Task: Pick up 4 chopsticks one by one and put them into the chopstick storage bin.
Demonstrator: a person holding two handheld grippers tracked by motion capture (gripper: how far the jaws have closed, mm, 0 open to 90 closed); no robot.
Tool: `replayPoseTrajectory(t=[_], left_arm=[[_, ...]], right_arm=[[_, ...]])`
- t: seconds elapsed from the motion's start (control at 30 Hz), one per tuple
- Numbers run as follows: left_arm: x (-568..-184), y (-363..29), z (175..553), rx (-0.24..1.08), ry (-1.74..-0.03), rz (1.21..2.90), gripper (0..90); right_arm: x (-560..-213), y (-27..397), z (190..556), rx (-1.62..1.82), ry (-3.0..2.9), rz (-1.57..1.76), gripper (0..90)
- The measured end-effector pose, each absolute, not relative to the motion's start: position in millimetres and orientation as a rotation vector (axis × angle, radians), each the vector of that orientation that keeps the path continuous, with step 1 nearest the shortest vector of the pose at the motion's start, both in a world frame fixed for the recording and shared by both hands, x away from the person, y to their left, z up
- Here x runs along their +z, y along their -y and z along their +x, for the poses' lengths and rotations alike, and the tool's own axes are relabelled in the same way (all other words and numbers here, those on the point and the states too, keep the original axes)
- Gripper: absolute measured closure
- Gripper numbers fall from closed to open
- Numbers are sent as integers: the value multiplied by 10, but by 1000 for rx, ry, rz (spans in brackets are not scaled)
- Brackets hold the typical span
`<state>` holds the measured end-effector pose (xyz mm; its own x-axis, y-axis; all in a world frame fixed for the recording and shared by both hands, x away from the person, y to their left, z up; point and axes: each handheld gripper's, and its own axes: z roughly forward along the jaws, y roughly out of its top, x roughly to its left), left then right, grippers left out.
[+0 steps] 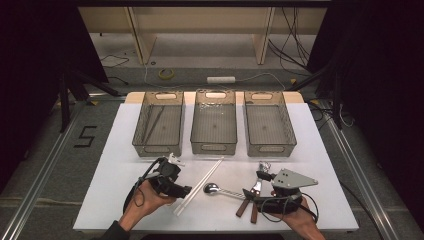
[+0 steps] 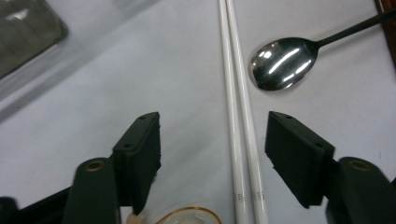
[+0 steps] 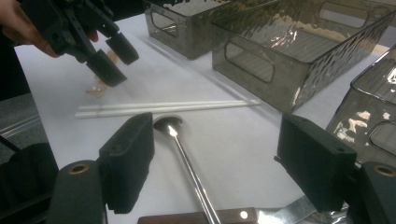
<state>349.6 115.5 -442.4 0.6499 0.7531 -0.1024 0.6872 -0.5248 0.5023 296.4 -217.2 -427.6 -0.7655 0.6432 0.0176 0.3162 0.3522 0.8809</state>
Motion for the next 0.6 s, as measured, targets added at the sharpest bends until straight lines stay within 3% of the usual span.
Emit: replayPoseTrajectory(t=[0.37,0.6], left_arm=[[-4568,-1008,3443,132,-1126,2425,589],[-4599,-991,3448,135,-1130,2441,672]], right_arm=[[-4276,2167,2961,1377,-2290,846,284],[-4276,2165,2960,1377,-2290,846,284]])
